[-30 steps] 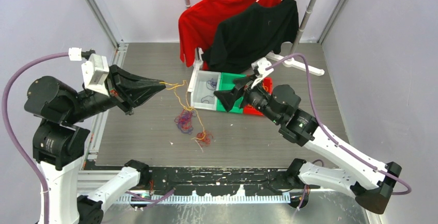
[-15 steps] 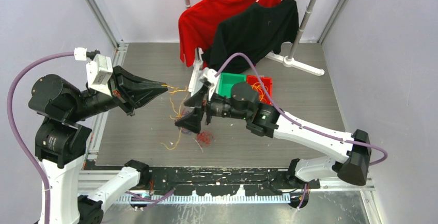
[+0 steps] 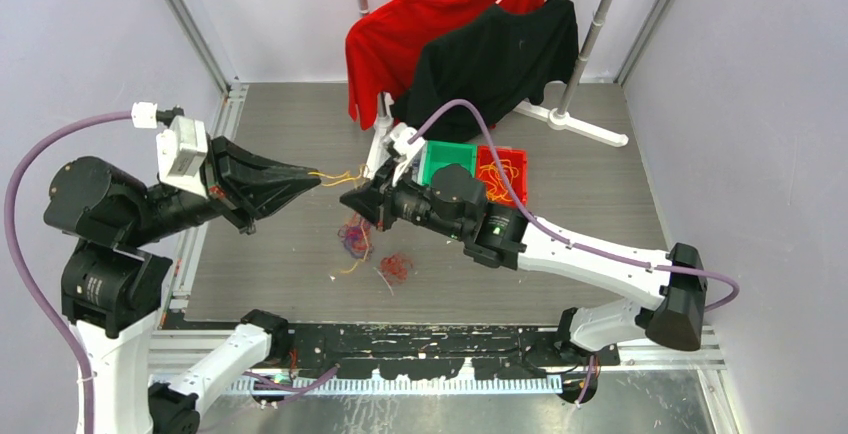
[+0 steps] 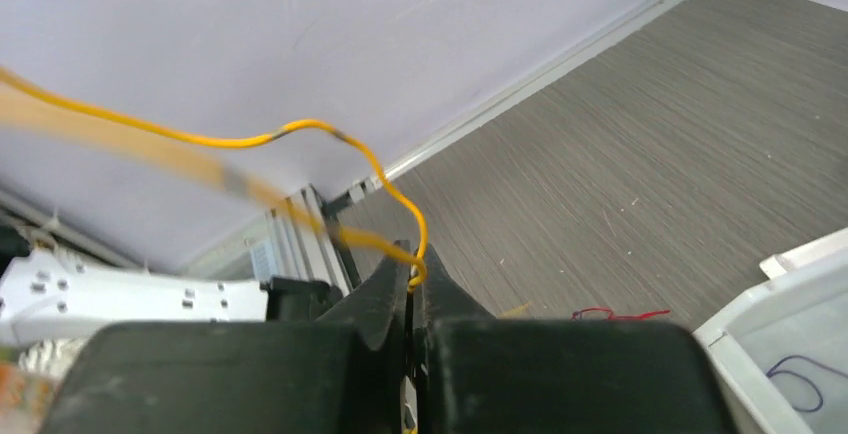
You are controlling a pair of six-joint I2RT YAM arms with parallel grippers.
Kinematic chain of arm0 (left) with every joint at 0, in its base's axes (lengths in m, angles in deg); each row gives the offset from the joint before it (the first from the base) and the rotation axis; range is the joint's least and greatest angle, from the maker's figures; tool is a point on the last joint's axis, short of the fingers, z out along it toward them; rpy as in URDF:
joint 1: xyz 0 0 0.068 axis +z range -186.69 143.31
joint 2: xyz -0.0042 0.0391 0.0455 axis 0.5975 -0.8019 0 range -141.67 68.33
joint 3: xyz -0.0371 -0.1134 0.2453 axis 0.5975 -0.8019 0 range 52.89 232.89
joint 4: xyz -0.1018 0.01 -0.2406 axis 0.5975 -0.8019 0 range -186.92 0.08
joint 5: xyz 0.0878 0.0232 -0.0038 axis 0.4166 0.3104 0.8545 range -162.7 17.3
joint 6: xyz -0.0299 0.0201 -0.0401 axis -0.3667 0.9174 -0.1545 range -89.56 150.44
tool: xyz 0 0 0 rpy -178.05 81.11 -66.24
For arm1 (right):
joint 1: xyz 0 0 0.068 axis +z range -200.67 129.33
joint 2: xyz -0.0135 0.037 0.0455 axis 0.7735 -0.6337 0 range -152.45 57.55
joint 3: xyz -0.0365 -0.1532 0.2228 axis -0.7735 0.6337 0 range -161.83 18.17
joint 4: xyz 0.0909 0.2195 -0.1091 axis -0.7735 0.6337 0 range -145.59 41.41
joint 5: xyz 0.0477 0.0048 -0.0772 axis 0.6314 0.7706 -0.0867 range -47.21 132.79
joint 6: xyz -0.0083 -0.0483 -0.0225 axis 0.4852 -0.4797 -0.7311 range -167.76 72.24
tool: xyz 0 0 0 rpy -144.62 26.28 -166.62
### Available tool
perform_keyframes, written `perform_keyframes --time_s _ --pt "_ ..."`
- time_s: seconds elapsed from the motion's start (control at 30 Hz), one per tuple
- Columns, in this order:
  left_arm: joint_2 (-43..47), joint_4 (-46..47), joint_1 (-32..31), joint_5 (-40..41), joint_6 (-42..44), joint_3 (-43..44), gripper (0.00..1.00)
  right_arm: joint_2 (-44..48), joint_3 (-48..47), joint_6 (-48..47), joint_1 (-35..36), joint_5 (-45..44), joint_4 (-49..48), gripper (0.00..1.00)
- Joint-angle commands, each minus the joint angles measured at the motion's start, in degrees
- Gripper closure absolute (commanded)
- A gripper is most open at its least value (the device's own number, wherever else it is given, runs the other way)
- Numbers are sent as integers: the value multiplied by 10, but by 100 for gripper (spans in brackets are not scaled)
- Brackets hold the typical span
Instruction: Untangle the cables
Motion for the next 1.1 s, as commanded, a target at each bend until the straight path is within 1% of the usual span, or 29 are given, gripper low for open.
perform_keyframes --time_s 0.0,0.23,0.4,0.57,0.67,0.73,0.93,1.0,1.07 --pt "24 26 0 -8 -11 -14 100 53 18 61 -19 -78 -60 99" --pt "62 15 0 3 7 -94 100 102 63 182 -85 -38 -109 99" --pt "81 1 0 17 17 -159 100 113 72 246 -103 -30 -145 99" --pt "88 3 -1 38 17 -244 100 96 64 304 -104 -12 -198 99" --pt "82 23 -2 62 11 -278 100 72 61 356 -103 18 -245 99" --pt "78 37 -3 84 11 -291 100 55 55 370 -100 40 -258 99" --pt "70 64 -6 148 43 -306 100 45 55 362 -76 65 -226 99" --pt "68 65 -6 159 57 -308 100 50 53 341 -69 65 -189 99" --pt "67 65 -7 151 55 -310 100 53 47 315 -61 55 -139 99"
